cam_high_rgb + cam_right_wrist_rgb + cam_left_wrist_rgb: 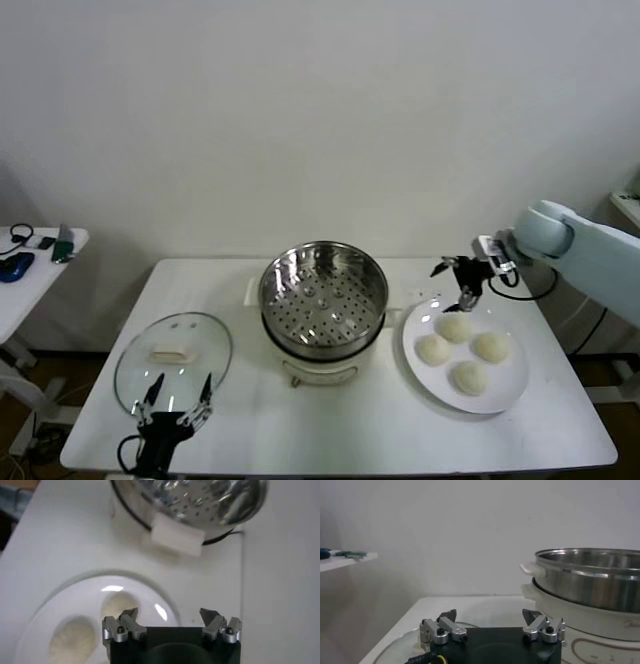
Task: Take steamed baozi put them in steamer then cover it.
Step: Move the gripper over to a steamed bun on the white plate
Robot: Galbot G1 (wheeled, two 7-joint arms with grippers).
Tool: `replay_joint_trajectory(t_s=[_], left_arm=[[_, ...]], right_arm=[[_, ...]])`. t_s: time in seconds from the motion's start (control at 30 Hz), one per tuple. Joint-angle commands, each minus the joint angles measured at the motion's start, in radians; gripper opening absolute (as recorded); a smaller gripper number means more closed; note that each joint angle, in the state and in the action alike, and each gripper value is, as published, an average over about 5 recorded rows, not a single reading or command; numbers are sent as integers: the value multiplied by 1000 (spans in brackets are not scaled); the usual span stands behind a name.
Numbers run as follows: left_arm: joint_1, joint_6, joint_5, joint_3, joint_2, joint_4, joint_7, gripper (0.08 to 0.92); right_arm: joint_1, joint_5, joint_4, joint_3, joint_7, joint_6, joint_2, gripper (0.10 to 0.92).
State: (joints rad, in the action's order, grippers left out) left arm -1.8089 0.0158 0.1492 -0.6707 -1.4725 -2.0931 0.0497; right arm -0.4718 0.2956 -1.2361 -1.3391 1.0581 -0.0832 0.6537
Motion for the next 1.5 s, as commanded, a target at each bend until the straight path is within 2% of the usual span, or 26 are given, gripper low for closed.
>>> replay_joint_trajectory(t_s=[0.03,0.53,0.93,1.03,1.27,1.5], left_arm=[[-12,7,-5,0,-3,-9,1,823],[1,18,-30,3,-25,27,-3,823],[12,15,-23,-1,-22,42,0,823],[11,15,-22,-2,-20,43,-1,823],[14,17,-23,0,-17,46,-3,823],[19,15,-22,-1,-16,44,-5,823]], right_arm=[[-25,3,105,-190,29,-95,67,823],[257,-112,354,103,-67,-66,210,823],[283,-114,368,108,-70,-85,246,822],[279,-114,359,102,-71,-87,244,795],[262,-118,343,97,-59,-80,240,642],[20,-121,224,-23,-5,37,218,611]])
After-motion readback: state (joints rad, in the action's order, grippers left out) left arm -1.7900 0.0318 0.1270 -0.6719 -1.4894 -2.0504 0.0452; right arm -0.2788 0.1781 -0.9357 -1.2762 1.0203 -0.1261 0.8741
